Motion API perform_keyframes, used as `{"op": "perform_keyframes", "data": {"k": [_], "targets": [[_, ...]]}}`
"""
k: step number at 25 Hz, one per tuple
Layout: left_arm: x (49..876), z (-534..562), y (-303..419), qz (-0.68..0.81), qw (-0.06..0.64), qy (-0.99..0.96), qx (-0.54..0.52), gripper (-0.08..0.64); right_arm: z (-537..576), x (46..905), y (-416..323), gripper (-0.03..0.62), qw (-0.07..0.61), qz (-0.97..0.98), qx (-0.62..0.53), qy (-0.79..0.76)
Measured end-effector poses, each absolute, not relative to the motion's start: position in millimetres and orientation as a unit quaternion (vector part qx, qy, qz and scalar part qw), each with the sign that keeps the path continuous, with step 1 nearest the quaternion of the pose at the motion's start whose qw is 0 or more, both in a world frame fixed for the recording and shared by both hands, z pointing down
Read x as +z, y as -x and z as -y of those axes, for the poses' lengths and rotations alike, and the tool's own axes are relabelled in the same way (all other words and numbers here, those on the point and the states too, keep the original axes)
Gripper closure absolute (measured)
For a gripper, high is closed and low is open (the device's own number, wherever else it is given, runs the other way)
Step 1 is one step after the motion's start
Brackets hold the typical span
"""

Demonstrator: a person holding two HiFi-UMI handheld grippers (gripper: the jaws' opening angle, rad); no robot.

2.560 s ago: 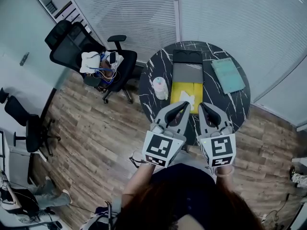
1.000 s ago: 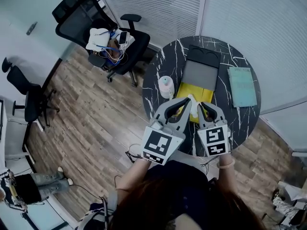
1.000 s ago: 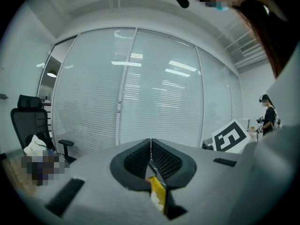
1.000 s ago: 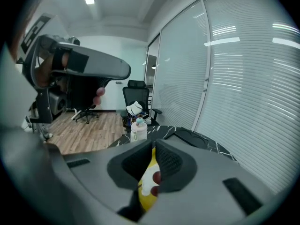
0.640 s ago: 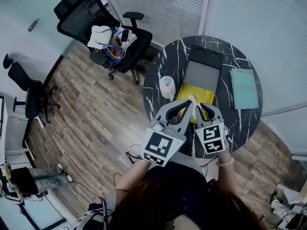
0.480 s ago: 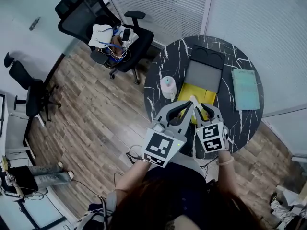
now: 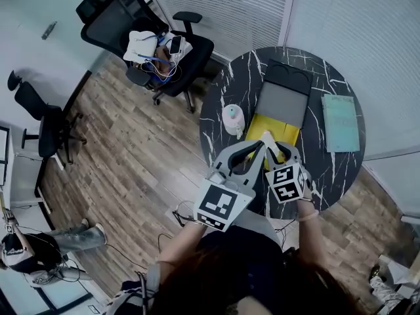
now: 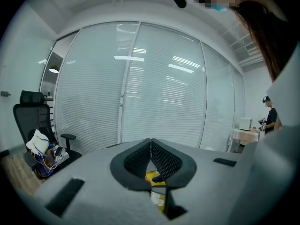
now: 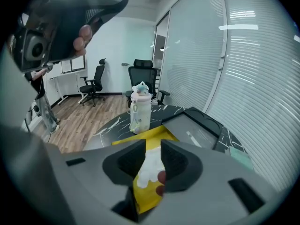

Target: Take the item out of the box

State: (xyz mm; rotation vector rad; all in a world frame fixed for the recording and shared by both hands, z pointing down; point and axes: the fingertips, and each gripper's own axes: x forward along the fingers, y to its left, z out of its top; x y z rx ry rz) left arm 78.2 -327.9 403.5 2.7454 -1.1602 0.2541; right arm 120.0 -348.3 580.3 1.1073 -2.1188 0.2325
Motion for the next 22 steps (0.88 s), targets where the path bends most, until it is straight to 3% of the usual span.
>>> {"op": "perform_keyframes", "data": {"k": [22], "targets": [[428.4, 332.2, -66.3, 0.405, 0.102, -0.902, 0.107, 0.534, 362.1, 654.1, -119.3, 0.491, 0.419, 0.804, 0.123, -0.404]]}}
